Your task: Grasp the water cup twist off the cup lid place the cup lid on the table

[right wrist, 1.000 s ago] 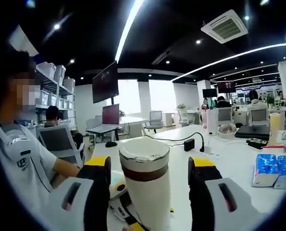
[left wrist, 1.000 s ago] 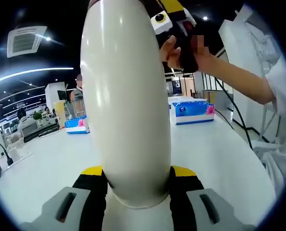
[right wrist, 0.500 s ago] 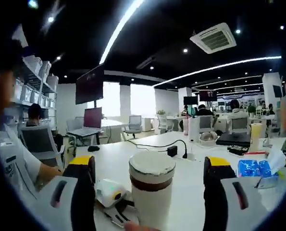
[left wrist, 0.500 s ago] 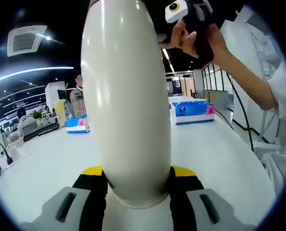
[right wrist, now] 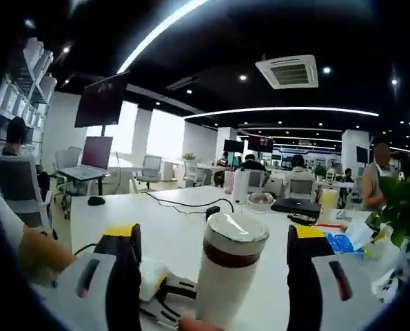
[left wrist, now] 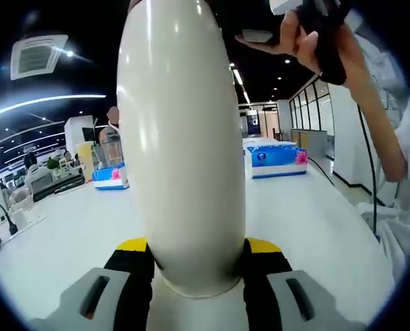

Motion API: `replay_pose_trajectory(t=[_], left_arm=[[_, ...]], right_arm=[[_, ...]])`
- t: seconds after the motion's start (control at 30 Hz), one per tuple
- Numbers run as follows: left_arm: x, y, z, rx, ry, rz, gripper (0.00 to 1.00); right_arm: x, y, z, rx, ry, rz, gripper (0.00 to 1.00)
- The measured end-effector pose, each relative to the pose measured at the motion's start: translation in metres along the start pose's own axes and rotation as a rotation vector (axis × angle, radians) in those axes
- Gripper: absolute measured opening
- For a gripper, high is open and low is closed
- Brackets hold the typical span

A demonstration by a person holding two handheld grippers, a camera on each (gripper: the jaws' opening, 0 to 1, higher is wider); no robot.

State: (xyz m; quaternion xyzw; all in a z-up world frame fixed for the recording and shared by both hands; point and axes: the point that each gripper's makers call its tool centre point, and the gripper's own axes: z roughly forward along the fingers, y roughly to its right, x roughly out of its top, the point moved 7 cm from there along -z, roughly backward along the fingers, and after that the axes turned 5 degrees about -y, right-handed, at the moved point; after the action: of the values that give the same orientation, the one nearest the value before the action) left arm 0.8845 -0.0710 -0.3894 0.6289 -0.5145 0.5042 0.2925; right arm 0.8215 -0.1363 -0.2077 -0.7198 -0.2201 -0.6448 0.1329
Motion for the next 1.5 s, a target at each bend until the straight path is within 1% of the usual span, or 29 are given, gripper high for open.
replay_pose_trajectory(t=[0.07,0.17,0.2,0.27,0.37,0.4,0.47,0.57,0.63,0.7,0.77,0.83,0.93,1.0,1.13,1.23,1.27,1.4,1.5], left_arm=[[0.0,0.0,0.0,0.0,0.0,-0.001,0.52],[0.0,0.001,-0.001,0.0,-0.001,-0.002,0.52],[0.0,0.001,-0.001,0.0,-0.001,-0.002,0.52],[0.0,0.001,-0.002,0.0,-0.001,-0.001,0.52],[0.0,0.002,-0.002,0.0,-0.001,-0.001,0.52],[0.0,0.003,-0.002,0.0,-0.001,-0.001,0.52],[0.0,0.003,-0.003,-0.001,-0.001,-0.001,0.52],[0.0,0.003,-0.002,-0.002,-0.001,0.0,0.52],[0.0,0.003,-0.002,-0.002,-0.001,0.0,0.52],[0.0,0.003,-0.002,-0.003,-0.001,0.0,0.52],[0.0,0.004,-0.002,-0.004,-0.001,0.0,0.52],[0.0,0.004,-0.002,-0.003,-0.001,0.0,0.52],[0.0,0.003,-0.002,-0.003,-0.001,0.0,0.52],[0.0,0.003,-0.002,-0.003,-0.001,-0.001,0.52],[0.0,0.003,-0.001,-0.004,-0.001,-0.001,0.52],[0.001,0.002,-0.001,-0.004,-0.001,-0.002,0.52],[0.001,0.002,0.0,-0.004,-0.001,-0.002,0.52],[0.001,0.002,0.0,-0.004,-0.001,-0.002,0.52],[0.001,0.002,0.0,-0.004,-0.002,-0.002,0.52]], right_arm=[[-0.003,0.002,0.005,-0.033,-0.001,0.051,0.83],[-0.002,0.001,0.01,-0.064,0.035,0.085,0.81],[-0.002,0.0,0.01,-0.091,0.047,0.105,0.81],[-0.005,-0.003,0.01,-0.154,0.059,0.113,0.81],[-0.008,-0.004,0.011,-0.204,0.058,0.115,0.81],[-0.007,-0.005,0.012,-0.21,0.06,0.113,0.81],[-0.005,-0.003,0.012,-0.253,0.074,0.122,0.81],[-0.006,-0.004,0.008,-0.304,0.086,0.144,0.78],[-0.013,-0.008,0.005,-0.313,0.077,0.131,0.73],[-0.014,-0.008,0.001,-0.316,0.078,0.13,0.72],[-0.01,-0.006,-0.001,-0.311,0.08,0.132,0.72],[-0.003,-0.002,-0.002,-0.324,0.105,0.143,0.71],[0.001,-0.002,0.002,-0.328,0.117,0.145,0.7],[0.0,-0.005,0.006,-0.327,0.101,0.135,0.68],[-0.001,-0.008,0.007,-0.325,0.1,0.114,0.65],[-0.001,-0.002,0.007,-0.326,0.105,0.143,0.63],[-0.001,-0.001,0.008,-0.33,0.109,0.139,0.62],[-0.004,-0.002,0.01,-0.314,0.108,0.133,0.54],[-0.003,-0.002,0.01,-0.317,0.114,0.137,0.54]])
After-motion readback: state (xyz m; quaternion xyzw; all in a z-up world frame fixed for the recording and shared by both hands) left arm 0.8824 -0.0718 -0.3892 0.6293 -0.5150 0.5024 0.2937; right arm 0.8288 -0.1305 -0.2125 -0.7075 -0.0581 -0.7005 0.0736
